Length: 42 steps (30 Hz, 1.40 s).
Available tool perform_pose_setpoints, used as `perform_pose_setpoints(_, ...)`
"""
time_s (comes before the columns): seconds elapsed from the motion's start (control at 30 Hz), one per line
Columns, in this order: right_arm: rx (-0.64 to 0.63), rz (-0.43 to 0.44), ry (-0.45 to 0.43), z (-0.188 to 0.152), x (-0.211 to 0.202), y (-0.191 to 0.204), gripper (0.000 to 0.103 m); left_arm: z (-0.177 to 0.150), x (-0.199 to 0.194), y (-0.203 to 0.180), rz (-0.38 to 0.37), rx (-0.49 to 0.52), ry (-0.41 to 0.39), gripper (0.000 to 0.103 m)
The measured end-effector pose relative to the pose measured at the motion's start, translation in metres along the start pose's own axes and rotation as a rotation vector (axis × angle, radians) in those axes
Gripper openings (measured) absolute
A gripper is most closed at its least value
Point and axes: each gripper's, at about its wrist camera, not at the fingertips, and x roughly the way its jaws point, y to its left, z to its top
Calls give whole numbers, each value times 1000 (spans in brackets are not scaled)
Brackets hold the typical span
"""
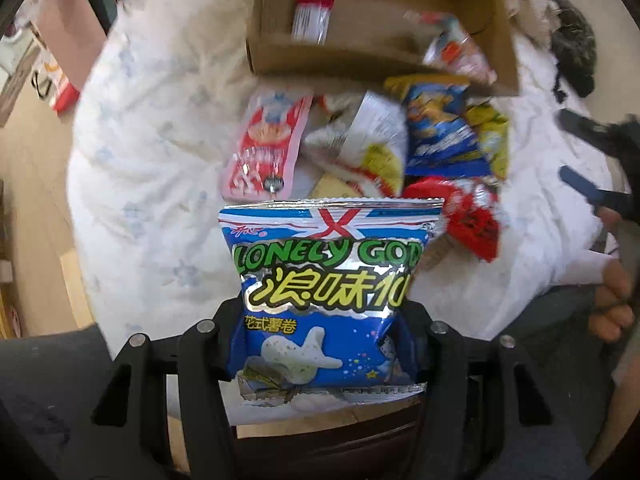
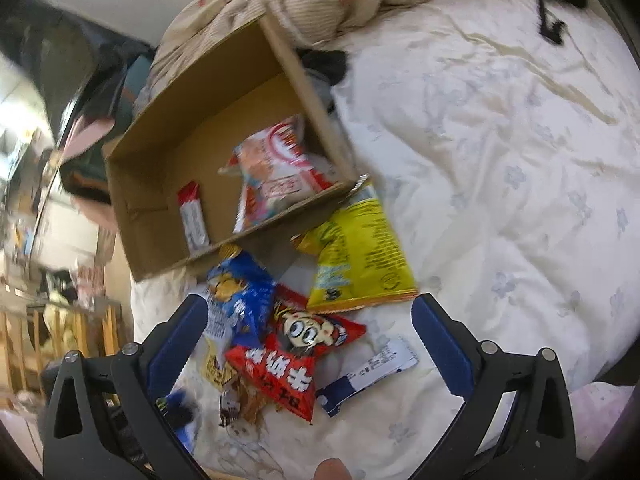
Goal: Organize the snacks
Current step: 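Hold the blue bag with the left gripper while the right grasps the yellow chip bag, then carry both bags over the box and open both grippers to drop them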
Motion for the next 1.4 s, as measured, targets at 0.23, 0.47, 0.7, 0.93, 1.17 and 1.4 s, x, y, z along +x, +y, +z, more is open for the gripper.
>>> perform_pose_setpoints(0.23,41,-61,49,11,18,-14,103,33,-41,26,79,-58,-170,54)
perform_pose_setpoints(0.47,-56,-165,133,29,64,-5,103,54,-40,36,72,-64,-208,54)
perform_pose_setpoints(0.7,-100,-263,187,31,104,-9,103,51,-31,33,85,-30,-220,54)
perform_pose_setpoints(0.93,-118,-289,216,33,119,-9,92,54,-28,29,82,-31,-219,54)
perform_pose_setpoints(1.17,-120,-303,200,28,119,-12,73,52,-25,31,91,-34,-212,54)
perform_pose_setpoints(1.4,-100,-298,170,20,98,-22,61,50,-16,37,63,-68,-167,55)
